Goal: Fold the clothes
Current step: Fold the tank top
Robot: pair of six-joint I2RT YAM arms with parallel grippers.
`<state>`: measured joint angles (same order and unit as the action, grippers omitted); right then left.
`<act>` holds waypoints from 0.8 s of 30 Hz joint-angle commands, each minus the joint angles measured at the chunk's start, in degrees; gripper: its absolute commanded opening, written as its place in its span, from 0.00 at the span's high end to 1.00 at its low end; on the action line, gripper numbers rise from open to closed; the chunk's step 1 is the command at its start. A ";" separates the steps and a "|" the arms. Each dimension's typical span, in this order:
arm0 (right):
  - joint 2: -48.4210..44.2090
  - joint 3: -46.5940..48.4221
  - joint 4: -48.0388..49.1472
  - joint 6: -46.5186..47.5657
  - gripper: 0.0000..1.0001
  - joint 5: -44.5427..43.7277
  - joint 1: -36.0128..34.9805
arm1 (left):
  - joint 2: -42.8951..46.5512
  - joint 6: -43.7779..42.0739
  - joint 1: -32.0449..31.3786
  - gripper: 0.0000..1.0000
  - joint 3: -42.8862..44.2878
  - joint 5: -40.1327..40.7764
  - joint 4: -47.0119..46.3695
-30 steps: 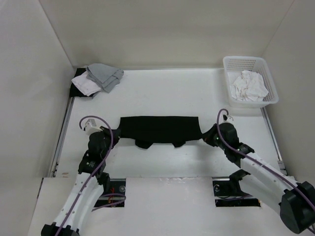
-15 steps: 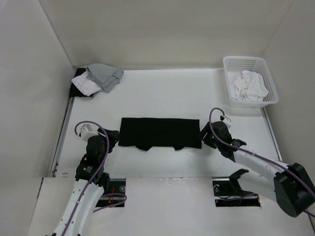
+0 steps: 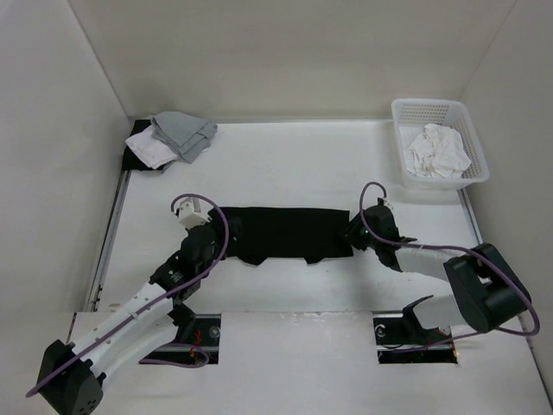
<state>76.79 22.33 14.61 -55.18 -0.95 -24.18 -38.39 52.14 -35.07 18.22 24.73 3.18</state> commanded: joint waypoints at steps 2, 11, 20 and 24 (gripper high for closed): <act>5.81 -1.23 7.43 -4.67 0.73 3.67 0.24 | -0.81 -3.97 -2.06 0.51 5.51 4.54 -9.24; -10.14 -1.77 0.73 -0.13 1.00 -5.89 0.50 | -1.07 -4.15 -3.03 0.51 5.34 4.71 -10.12; -17.57 20.72 -25.85 13.52 1.00 -12.49 -10.29 | -0.90 -5.38 -4.79 0.51 7.97 4.27 -9.33; -6.25 31.08 -28.93 13.69 0.99 -16.44 -21.62 | 2.79 -5.91 -3.47 0.51 9.46 4.45 -5.74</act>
<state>64.10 47.99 -7.79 -43.92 -13.30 -40.40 -38.63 47.70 -39.33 23.79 28.45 -2.81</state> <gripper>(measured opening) 0.035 0.491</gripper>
